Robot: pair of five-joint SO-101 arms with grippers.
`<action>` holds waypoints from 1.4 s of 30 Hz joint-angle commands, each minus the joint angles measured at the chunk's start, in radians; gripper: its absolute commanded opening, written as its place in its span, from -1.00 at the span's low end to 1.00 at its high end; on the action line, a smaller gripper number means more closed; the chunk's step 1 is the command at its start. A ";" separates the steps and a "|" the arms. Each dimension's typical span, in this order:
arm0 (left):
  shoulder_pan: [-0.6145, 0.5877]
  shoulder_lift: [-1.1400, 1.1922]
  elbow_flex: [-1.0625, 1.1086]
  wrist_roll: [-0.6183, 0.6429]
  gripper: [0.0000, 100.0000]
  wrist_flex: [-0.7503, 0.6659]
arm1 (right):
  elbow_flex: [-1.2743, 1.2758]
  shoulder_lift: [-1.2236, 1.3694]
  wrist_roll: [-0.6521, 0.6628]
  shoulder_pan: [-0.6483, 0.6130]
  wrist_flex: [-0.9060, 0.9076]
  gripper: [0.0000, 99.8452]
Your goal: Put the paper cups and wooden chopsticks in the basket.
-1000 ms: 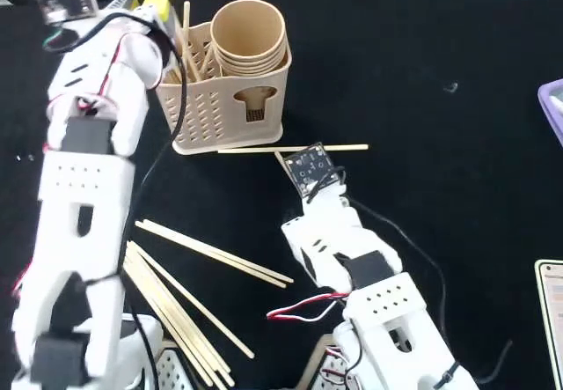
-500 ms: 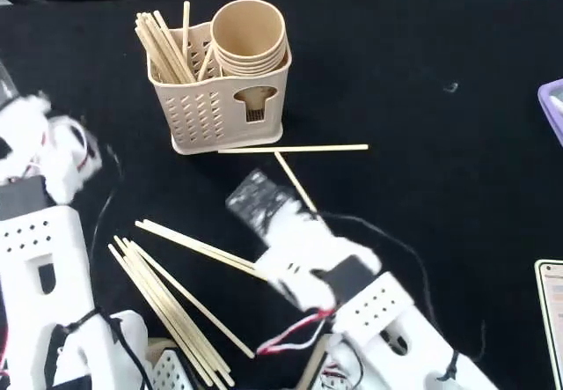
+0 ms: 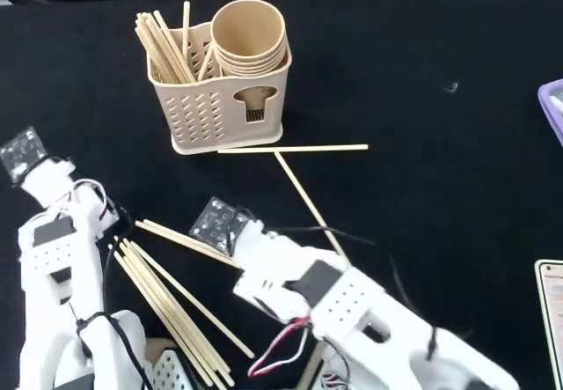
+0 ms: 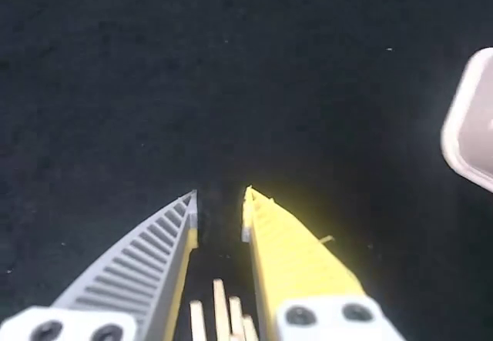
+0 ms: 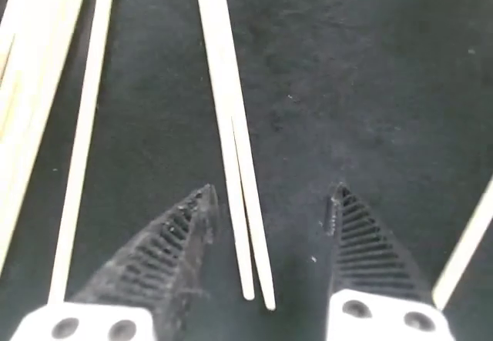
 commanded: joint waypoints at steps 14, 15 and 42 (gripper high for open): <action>-0.071 -0.011 -0.005 0.008 -0.78 -0.031 | -0.188 0.458 -0.005 -0.015 -0.124 -0.89; -0.071 -0.011 -0.004 0.008 -0.78 -0.029 | -0.194 0.467 -0.006 -0.015 -0.118 -1.00; -0.070 -0.012 0.022 0.008 -0.78 -0.032 | -0.077 -0.018 -0.005 0.284 0.058 -0.98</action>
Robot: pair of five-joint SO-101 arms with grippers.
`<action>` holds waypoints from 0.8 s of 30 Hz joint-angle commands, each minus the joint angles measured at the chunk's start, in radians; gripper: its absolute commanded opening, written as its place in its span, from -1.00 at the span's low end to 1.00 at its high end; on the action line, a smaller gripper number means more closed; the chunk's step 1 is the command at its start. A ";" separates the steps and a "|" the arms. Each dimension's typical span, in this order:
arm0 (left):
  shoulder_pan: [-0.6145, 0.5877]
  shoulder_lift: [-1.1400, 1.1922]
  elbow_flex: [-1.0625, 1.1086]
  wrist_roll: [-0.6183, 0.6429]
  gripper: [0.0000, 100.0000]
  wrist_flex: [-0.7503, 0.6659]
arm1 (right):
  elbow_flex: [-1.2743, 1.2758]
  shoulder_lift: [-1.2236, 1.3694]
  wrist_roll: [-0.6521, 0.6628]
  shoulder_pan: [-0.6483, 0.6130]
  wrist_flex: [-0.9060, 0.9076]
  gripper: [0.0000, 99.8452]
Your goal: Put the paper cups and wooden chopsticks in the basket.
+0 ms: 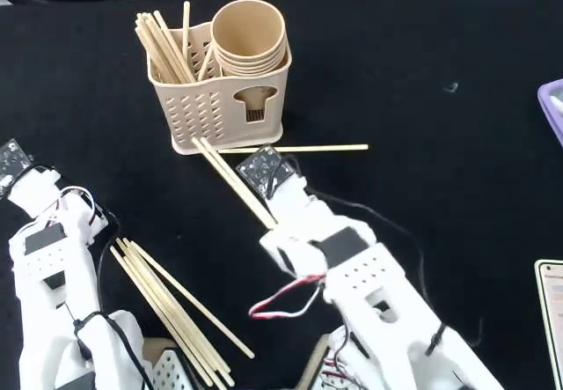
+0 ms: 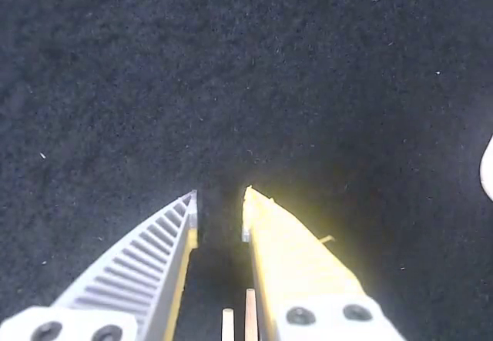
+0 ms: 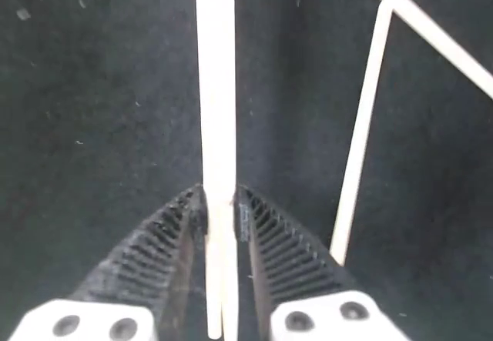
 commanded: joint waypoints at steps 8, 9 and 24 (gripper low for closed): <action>-0.007 -0.021 0.024 0.008 -0.78 -0.048 | -0.079 0.275 0.074 -0.020 0.052 -0.98; -0.007 -0.021 0.027 0.008 -0.78 -0.048 | -0.091 0.317 0.074 -0.021 0.044 -0.97; -0.007 -0.021 0.027 0.008 -0.78 -0.048 | -0.311 0.575 0.066 -0.123 0.011 -0.64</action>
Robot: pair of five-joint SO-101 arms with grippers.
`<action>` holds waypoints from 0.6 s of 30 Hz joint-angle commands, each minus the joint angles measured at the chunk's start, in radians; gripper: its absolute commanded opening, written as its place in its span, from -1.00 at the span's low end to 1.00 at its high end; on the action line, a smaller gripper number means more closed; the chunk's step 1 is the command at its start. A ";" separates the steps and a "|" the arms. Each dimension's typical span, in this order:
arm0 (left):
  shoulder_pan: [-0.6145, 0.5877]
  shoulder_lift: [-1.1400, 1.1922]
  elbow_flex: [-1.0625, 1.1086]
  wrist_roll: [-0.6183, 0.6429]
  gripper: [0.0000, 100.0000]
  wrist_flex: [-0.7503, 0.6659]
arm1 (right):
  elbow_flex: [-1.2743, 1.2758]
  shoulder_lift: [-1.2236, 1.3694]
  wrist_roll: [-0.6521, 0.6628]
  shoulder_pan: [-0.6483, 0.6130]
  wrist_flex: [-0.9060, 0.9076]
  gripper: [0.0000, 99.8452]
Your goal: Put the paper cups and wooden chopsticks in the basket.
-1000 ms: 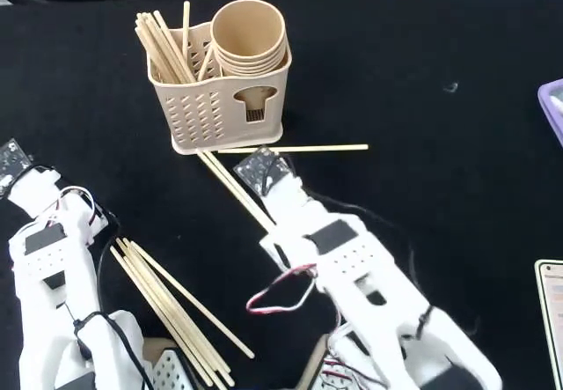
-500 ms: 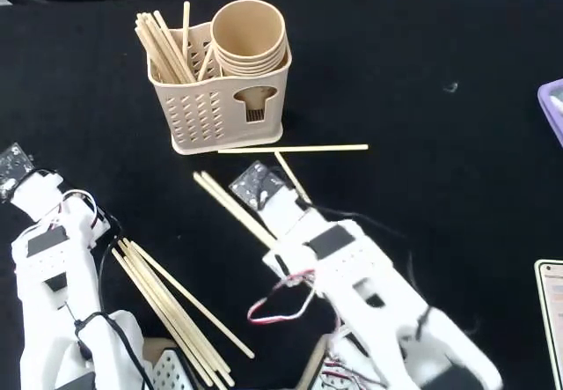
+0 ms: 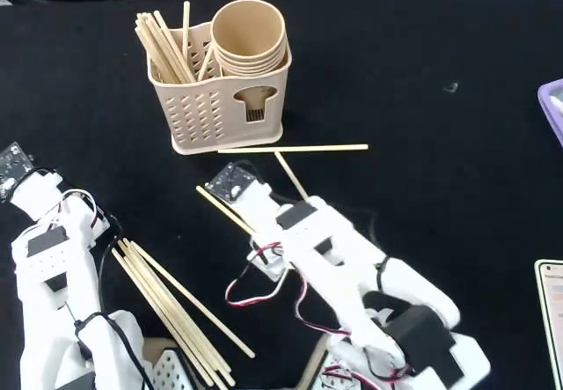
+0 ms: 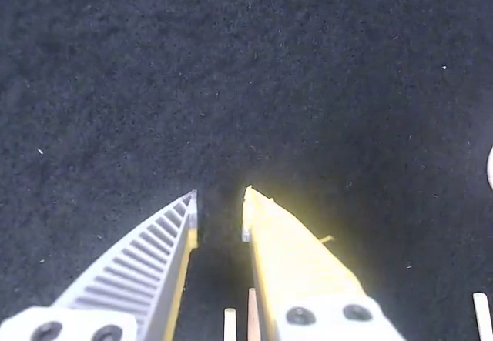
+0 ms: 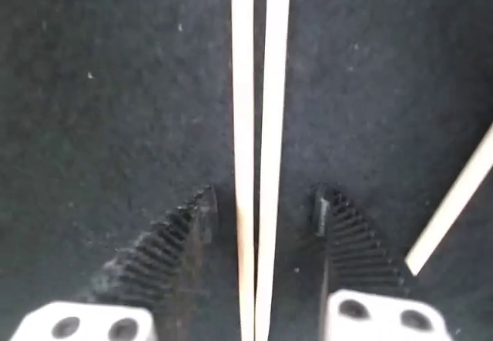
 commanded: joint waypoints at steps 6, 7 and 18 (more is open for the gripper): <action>-0.007 -0.021 -0.004 0.008 -0.78 -0.018 | -0.147 0.186 0.003 -0.043 -0.026 -0.68; -0.007 -0.021 -0.004 0.008 -0.78 -0.018 | -0.165 0.193 0.003 -0.044 -0.003 -0.68; -0.008 -0.021 -0.005 0.008 -0.78 -0.018 | -0.156 -0.067 0.006 -0.049 0.149 -0.98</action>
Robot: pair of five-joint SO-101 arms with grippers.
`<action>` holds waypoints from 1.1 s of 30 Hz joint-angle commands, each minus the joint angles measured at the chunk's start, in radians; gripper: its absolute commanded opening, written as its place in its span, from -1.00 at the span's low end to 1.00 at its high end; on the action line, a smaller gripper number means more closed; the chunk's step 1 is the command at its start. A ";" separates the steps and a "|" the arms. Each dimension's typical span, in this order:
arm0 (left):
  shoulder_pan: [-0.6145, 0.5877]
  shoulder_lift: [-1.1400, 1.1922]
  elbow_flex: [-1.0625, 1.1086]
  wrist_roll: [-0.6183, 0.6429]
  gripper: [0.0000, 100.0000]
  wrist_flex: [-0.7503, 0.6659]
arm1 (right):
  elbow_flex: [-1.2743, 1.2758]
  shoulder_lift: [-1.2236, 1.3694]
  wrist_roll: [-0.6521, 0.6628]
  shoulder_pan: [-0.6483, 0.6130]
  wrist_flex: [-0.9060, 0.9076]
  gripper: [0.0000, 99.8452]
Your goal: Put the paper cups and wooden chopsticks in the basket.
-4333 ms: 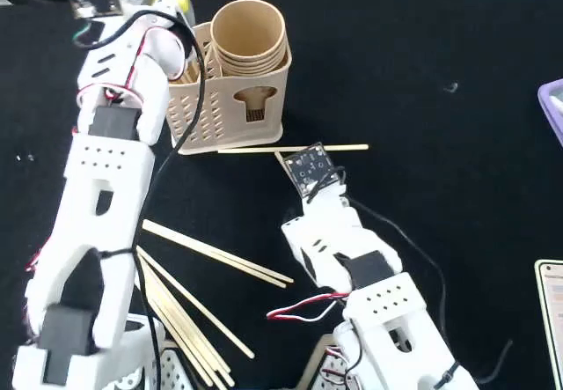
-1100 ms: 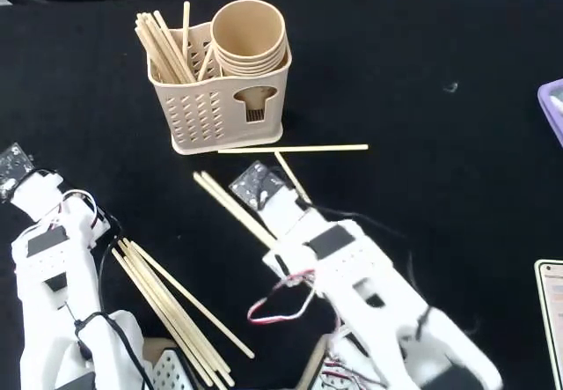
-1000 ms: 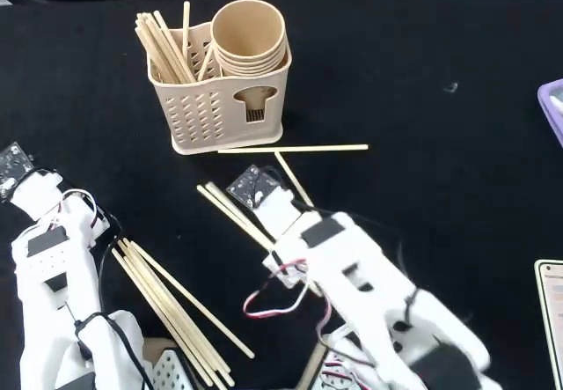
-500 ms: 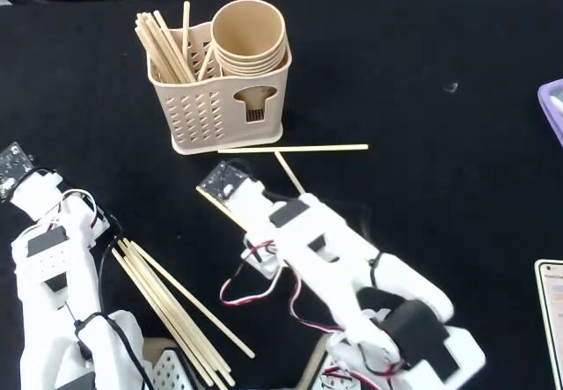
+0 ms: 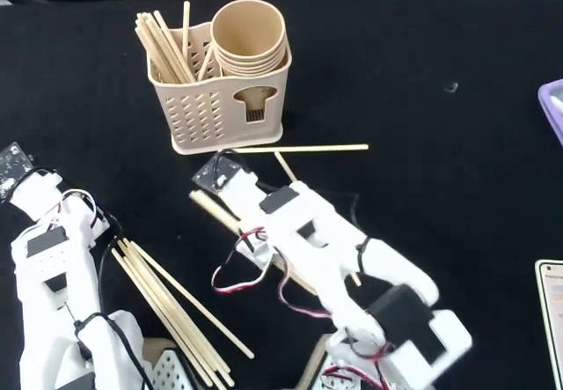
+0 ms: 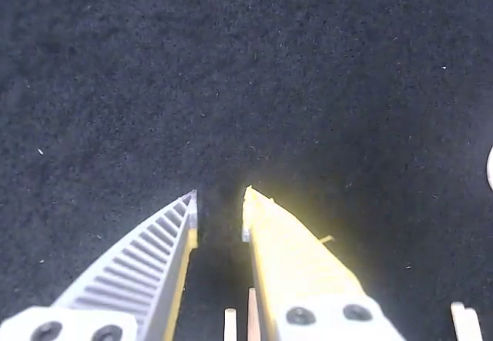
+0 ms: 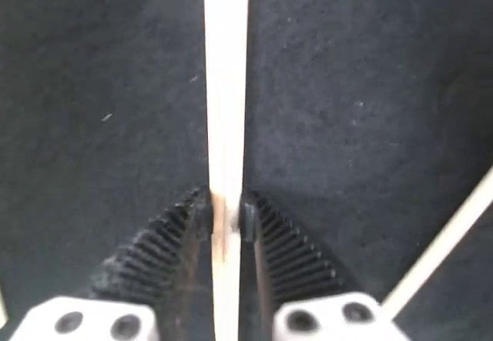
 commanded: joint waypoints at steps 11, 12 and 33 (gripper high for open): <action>-0.008 -0.021 -0.005 0.008 -0.78 -0.018 | -0.381 -0.608 0.002 -0.034 0.328 -0.98; -0.008 -0.021 -0.005 0.008 -0.78 -0.018 | -0.395 -0.593 0.002 -0.032 0.333 -0.98; -0.008 -0.021 -0.004 0.008 -0.78 -0.018 | -0.139 0.105 0.011 -0.101 -0.055 -0.75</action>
